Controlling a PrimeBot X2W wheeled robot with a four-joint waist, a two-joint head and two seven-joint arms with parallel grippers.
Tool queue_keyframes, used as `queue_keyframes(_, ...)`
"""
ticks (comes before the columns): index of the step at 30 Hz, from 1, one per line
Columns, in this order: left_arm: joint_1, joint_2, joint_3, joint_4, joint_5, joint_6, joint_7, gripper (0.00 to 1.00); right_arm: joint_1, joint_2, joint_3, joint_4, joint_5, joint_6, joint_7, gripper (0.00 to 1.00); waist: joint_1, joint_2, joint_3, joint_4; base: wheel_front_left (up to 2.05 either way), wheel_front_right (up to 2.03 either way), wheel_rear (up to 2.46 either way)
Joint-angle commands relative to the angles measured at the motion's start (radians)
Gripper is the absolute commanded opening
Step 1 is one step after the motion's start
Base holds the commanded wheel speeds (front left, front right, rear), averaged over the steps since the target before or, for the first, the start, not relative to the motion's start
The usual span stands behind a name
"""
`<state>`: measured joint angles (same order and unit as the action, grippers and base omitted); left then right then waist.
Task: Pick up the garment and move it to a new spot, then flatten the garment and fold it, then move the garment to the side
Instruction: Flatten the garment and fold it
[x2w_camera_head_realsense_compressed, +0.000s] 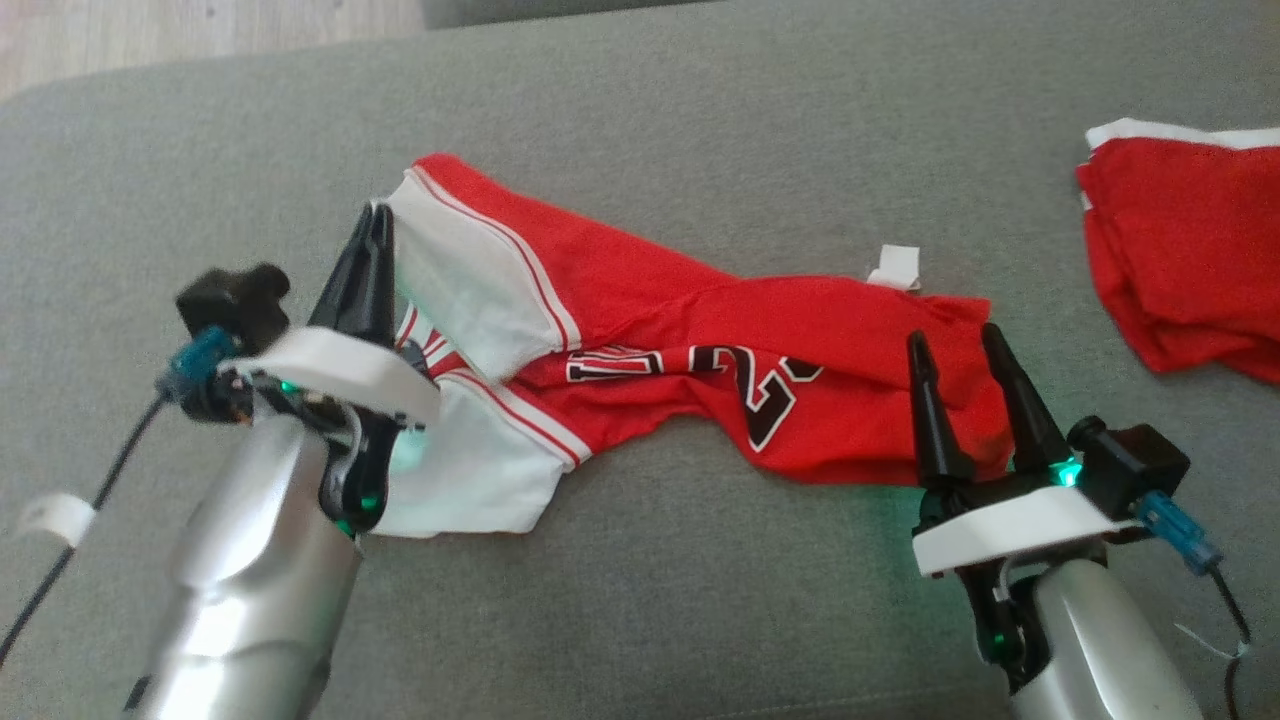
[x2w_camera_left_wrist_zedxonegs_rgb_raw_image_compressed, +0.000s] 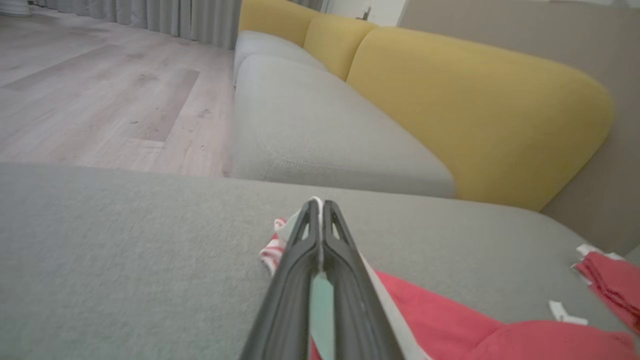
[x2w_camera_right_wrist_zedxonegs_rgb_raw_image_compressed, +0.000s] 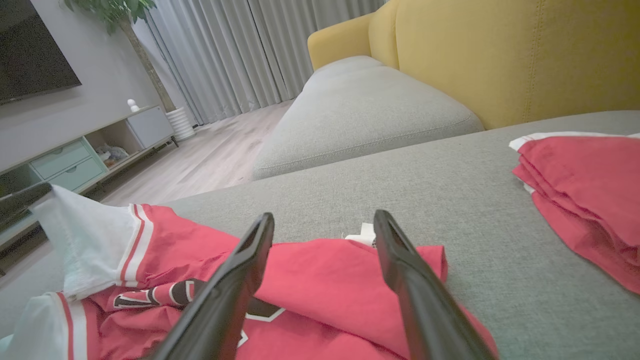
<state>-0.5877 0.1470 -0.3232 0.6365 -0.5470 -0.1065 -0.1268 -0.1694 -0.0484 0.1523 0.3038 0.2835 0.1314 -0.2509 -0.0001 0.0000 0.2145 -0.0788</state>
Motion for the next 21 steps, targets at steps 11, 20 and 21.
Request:
queue_keyframes(11, -0.21, 0.04, 0.166, -0.25, -0.213, 0.067, 0.238, 0.0, -0.026, -0.002, 0.069, -0.038, 0.062, -0.001, -0.011, 1.0, 0.0001, 0.0, 0.009, -0.128, 0.0, 0.0, 0.0)
queue_keyframes(20, -0.486, 0.133, 0.287, -0.098, -0.205, 0.205, 0.213, 0.0, -0.067, -0.002, 0.107, -0.062, 0.1, -0.001, -0.011, 1.0, 0.0001, 0.0, 0.127, -0.242, 0.0, 0.0, 0.0)
queue_keyframes(21, -0.486, 0.133, 0.287, -0.098, -0.205, 0.205, 0.213, 0.0, -0.067, -0.002, 0.107, -0.062, 0.1, -0.001, -0.011, 1.0, 0.0001, 0.0, 0.127, -0.242, 0.0, 0.0, 0.0)
